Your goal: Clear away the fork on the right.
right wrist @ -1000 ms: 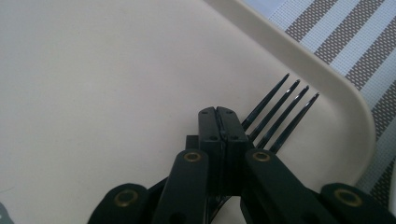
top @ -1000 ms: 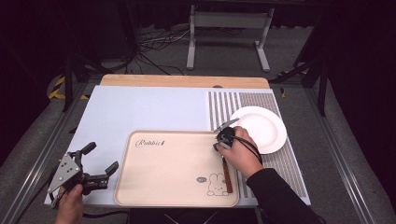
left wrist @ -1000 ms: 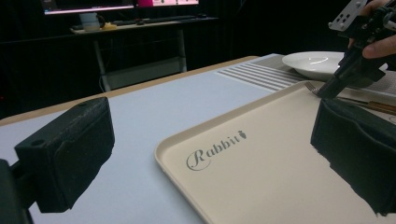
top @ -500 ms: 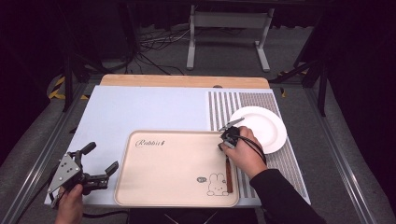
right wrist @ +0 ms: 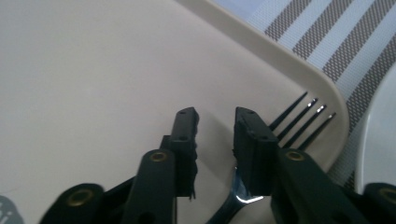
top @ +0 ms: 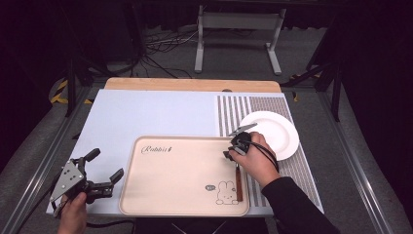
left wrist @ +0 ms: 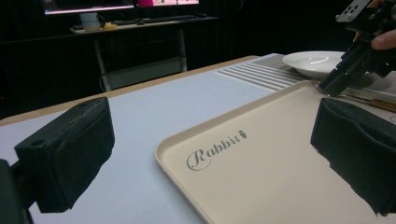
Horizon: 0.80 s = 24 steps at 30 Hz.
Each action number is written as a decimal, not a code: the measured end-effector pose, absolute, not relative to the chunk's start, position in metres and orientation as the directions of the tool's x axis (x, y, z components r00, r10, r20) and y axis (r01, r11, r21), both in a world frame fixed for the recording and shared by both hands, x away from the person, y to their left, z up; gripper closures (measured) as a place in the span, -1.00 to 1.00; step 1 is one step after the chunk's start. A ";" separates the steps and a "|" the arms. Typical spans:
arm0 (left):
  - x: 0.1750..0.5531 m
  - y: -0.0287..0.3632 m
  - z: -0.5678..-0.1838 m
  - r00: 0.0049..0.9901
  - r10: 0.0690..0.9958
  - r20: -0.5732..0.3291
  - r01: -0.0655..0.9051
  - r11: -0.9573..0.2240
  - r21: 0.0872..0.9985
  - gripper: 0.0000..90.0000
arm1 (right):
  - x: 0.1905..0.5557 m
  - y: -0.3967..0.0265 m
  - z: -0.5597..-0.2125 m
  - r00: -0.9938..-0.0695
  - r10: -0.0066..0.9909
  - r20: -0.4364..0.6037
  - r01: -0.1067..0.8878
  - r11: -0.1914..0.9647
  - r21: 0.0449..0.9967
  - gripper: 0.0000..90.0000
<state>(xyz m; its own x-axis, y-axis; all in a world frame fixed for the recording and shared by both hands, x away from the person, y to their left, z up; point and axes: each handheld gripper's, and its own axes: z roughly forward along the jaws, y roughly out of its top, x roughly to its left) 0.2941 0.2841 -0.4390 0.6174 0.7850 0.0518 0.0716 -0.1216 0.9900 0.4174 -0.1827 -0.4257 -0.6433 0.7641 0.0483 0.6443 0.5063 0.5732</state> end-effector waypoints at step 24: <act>0.293 0.284 -0.439 0.615 0.787 0.052 0.071 -0.121 0.990 -1.00 | 0.365 -0.226 -0.364 -0.775 0.632 0.007 0.275 0.326 0.904 -0.63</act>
<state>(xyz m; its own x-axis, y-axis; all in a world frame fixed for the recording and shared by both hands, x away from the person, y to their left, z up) 0.2934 0.2837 -0.4389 0.6148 0.7869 0.0523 0.0710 -0.1213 0.9901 0.3652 -0.2259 -0.3640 -0.7746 0.6324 0.0073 0.2749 0.3263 0.9044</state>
